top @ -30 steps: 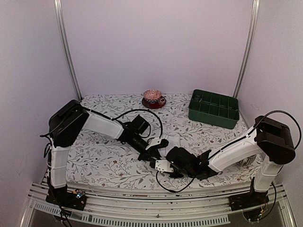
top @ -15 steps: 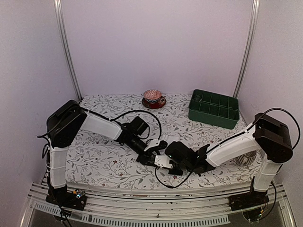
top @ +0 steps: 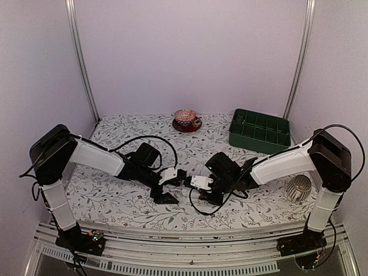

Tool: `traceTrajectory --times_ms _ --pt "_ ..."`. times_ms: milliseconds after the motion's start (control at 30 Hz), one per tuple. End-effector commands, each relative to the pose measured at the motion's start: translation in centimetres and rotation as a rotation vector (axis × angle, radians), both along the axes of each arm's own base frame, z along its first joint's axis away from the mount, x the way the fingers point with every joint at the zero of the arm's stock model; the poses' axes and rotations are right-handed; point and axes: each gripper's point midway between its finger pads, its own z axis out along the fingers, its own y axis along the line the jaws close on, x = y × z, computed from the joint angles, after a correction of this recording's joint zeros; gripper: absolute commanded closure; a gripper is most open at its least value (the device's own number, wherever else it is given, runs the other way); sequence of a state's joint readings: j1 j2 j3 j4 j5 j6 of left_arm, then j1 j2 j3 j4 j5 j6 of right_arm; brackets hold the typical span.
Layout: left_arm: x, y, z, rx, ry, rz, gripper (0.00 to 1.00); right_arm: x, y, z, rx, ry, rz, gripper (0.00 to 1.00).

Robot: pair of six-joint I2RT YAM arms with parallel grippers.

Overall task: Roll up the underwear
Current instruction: Roll the underwear at the center of the board.

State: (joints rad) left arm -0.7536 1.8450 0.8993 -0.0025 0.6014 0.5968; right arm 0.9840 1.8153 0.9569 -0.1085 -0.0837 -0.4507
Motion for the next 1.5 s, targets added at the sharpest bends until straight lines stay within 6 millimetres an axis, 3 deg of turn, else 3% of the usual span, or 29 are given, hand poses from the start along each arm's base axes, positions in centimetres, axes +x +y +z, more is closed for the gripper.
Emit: traceTrajectory --times_ms 0,267,567,667,1067,1467 --pt "1.2 0.3 1.0 -0.035 -0.159 0.043 0.2 -1.6 -1.4 -2.2 0.0 0.293 -0.042 0.97" --pt "-1.1 0.1 1.1 -0.04 -0.402 -0.018 0.28 -2.3 -1.5 -2.7 0.051 0.532 -0.054 0.97" --pt "-3.7 -1.0 3.9 -0.118 -0.602 -0.052 0.36 -2.0 -1.6 -4.2 0.051 0.673 -0.09 0.97" --pt "-4.4 -1.4 3.9 -0.104 -0.676 -0.085 0.38 -1.9 -1.6 -4.2 0.069 0.707 -0.099 0.97" --pt "-2.1 -3.0 1.5 -0.007 -0.851 -0.077 0.44 -1.5 -1.8 -4.3 0.077 0.732 -0.128 0.97" --pt "-0.9 -4.3 1.0 0.01 -0.906 -0.084 0.44 -1.4 -1.8 -4.4 0.075 0.729 -0.132 0.97"
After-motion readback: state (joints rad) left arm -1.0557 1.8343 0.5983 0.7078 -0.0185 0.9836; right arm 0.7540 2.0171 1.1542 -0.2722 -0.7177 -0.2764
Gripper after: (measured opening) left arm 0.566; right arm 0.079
